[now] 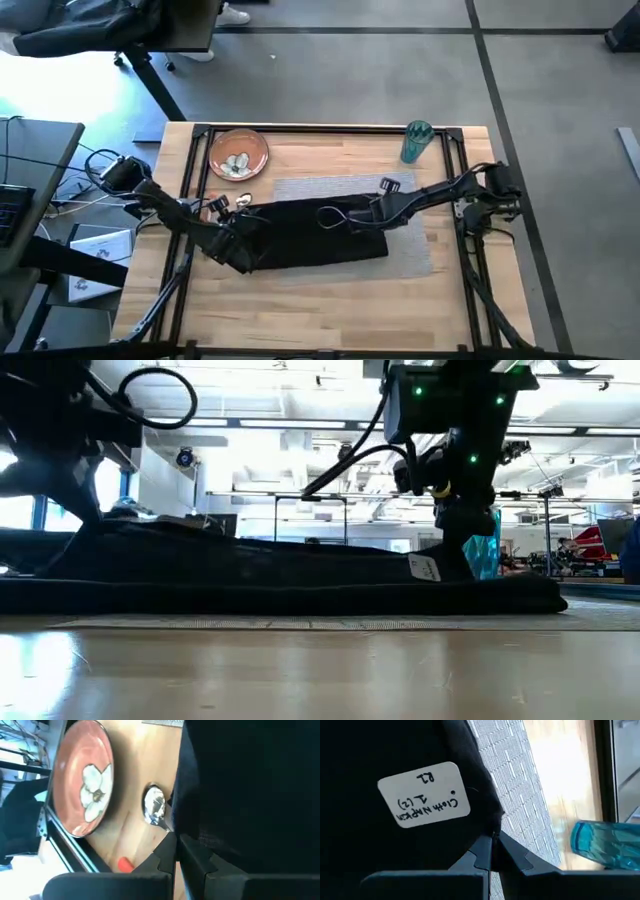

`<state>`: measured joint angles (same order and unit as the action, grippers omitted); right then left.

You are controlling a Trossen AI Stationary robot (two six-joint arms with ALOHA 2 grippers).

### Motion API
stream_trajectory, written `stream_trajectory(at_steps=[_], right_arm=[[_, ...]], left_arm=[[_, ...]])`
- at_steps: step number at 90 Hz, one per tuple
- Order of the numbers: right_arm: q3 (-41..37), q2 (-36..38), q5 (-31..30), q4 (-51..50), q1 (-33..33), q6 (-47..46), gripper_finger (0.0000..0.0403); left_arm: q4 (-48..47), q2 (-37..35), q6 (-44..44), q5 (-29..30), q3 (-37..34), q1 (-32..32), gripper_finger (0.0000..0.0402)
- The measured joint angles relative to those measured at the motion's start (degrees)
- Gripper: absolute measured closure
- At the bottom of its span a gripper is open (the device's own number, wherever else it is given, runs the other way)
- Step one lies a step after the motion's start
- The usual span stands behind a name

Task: Set table place
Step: Fold the black table napkin

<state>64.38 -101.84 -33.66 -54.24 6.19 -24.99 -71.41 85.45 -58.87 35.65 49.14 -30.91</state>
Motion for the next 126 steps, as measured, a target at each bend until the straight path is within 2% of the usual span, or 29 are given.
stream_trajectory(at_steps=[20,33,42,62,76,85,93,101,112,126], right_arm=[[0.0,0.0,-0.1,2.2,-0.7,2.9,0.0403],[0.0,0.0,0.6,3.1,-1.8,3.0,0.0392],[0.0,0.0,1.1,3.1,-2.9,2.7,0.036],[0.5,0.0,0.3,2.1,-4.7,4.1,0.026],[3.2,0.8,5.2,-2.6,-6.4,5.9,0.0205],[3.2,4.7,12.2,-2.8,-7.5,6.1,0.0182],[0.2,9.2,24.6,3.8,-7.3,9.2,0.0172],[-5.8,12.9,34.6,16.7,-5.0,11.3,0.0171],[-15.5,14.6,36.5,32.0,-0.5,12.6,0.0177],[-23.6,14.0,34.5,39.3,5.8,10.0,0.0188]], left_arm=[[1.3,0.0,2.1,-2.8,-0.1,0.6,0.0397],[1.2,0.0,2.5,-2.8,-0.1,0.6,0.0368],[0.6,0.0,2.6,-3.3,-0.1,1.2,0.0336],[-3.2,-0.3,4.0,-6.2,1.6,3.0,0.0261],[0.1,-2.6,7.5,-6.3,3.3,2.9,0.0235],[5.8,-5.1,9.1,-7.4,3.1,2.9,0.0231],[14.2,-7.3,12.3,-12.0,1.9,2.9,0.0234],[23.8,-8.6,15.1,-16.6,-0.9,2.9,0.0238],[34.1,-8.3,17.0,-20.6,-6.0,2.4,0.0242],[39.0,-6.6,17.0,-24.5,-10.5,1.5,0.0243]])
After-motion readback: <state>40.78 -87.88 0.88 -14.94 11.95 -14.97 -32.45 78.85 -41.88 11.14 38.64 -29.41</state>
